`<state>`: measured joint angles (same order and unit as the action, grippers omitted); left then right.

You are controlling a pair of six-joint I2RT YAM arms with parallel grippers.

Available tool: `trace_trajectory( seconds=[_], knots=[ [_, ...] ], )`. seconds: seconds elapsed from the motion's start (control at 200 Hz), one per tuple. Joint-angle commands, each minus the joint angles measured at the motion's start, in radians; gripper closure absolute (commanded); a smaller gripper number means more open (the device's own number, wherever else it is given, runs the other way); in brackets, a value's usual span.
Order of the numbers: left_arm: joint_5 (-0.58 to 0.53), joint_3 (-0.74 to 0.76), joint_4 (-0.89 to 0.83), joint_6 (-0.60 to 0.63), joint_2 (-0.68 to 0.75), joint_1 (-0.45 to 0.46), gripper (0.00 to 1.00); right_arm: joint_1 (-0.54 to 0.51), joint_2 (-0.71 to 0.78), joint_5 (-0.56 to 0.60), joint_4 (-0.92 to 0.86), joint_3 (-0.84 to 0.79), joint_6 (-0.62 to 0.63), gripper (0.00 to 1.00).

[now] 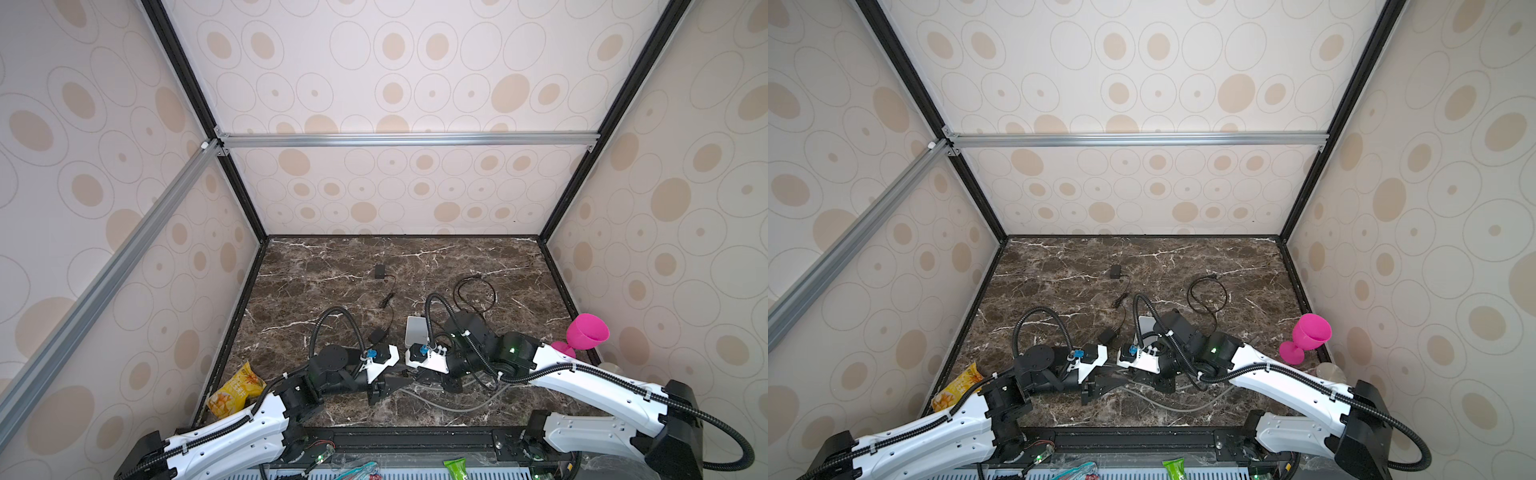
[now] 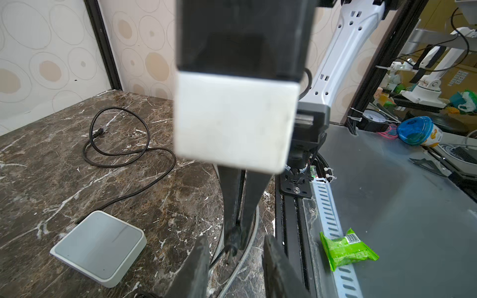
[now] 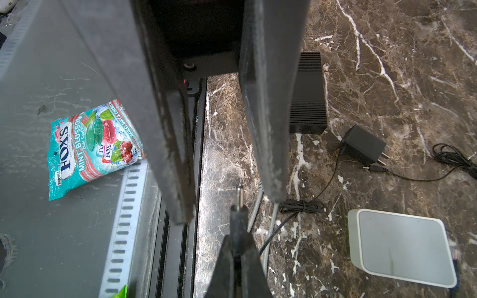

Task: Insert the plug into the switch port

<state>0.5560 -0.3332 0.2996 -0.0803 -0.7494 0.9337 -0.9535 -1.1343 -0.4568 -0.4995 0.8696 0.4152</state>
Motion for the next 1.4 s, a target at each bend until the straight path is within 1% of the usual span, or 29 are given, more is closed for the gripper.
trace_trajectory(
  seconds=[0.0, 0.105, 0.225, 0.285, 0.37, 0.4, 0.435, 0.465, 0.555, 0.735, 0.815, 0.87, 0.925, 1.03, 1.08, 1.16, 1.18, 1.276, 1.396],
  knots=[
    [0.02, -0.007, 0.025, 0.011, -0.004, -0.006, 0.71, -0.003, 0.021, -0.02, 0.012, -0.004, 0.004, 1.0],
    [0.028, -0.008, 0.027, 0.012, -0.011, -0.009, 0.79, -0.003, 0.019, -0.019, 0.012, -0.003, 0.003, 1.0],
    [0.038, -0.012, 0.024, 0.015, -0.016, -0.012, 0.92, -0.002, 0.02, -0.02, 0.009, -0.004, 0.004, 1.0],
    [0.038, -0.014, 0.02, 0.019, -0.016, -0.016, 1.0, -0.002, 0.019, -0.02, 0.009, -0.003, 0.004, 1.0],
    [0.028, -0.021, 0.004, 0.024, -0.011, -0.019, 1.0, -0.003, 0.021, -0.02, 0.007, -0.004, -0.002, 1.0],
    [0.019, -0.023, -0.001, 0.025, -0.006, -0.021, 1.0, -0.003, 0.021, -0.02, 0.008, -0.006, -0.005, 0.94],
    [0.014, -0.024, -0.007, 0.025, 0.0, -0.025, 1.0, -0.002, 0.021, -0.018, 0.008, -0.006, -0.01, 0.83],
    [0.008, -0.026, -0.01, 0.025, 0.006, -0.028, 1.0, -0.002, 0.022, -0.019, 0.009, -0.009, -0.015, 0.81],
    [0.005, -0.027, -0.013, 0.024, 0.02, -0.038, 1.0, -0.002, 0.035, -0.036, 0.016, -0.02, -0.027, 0.81],
    [0.014, -0.027, -0.012, 0.019, 0.013, -0.041, 1.0, -0.002, 0.091, -0.033, 0.086, -0.063, -0.139, 0.82],
    [0.015, -0.027, -0.013, 0.02, 0.007, -0.043, 1.0, -0.002, 0.131, -0.037, 0.159, -0.107, -0.184, 0.84],
    [0.016, -0.028, -0.012, 0.022, 0.004, -0.044, 1.0, -0.002, 0.159, -0.052, 0.212, -0.145, -0.183, 0.87],
    [0.018, -0.029, -0.013, 0.024, 0.002, -0.045, 1.0, -0.003, 0.185, -0.074, 0.226, -0.168, -0.161, 0.87],
    [0.021, -0.026, -0.012, 0.024, 0.001, -0.047, 1.0, -0.003, 0.213, -0.05, 0.246, -0.19, -0.159, 0.87],
    [0.021, -0.023, -0.008, 0.022, 0.0, -0.048, 1.0, -0.004, 0.21, -0.049, 0.241, -0.188, -0.155, 0.86],
    [0.025, -0.024, -0.007, 0.021, -0.003, -0.049, 1.0, -0.002, 0.188, -0.058, 0.223, -0.175, -0.147, 0.73],
    [0.027, -0.024, -0.005, 0.021, -0.004, -0.049, 1.0, -0.003, 0.181, -0.061, 0.221, -0.17, -0.145, 0.72],
    [0.027, -0.024, -0.005, 0.021, -0.004, -0.049, 1.0, -0.002, 0.154, -0.068, 0.218, -0.159, -0.147, 0.71],
    [0.027, -0.022, -0.005, 0.018, -0.001, -0.051, 1.0, -0.004, 0.143, -0.07, 0.224, -0.153, -0.15, 0.74]
  ],
)
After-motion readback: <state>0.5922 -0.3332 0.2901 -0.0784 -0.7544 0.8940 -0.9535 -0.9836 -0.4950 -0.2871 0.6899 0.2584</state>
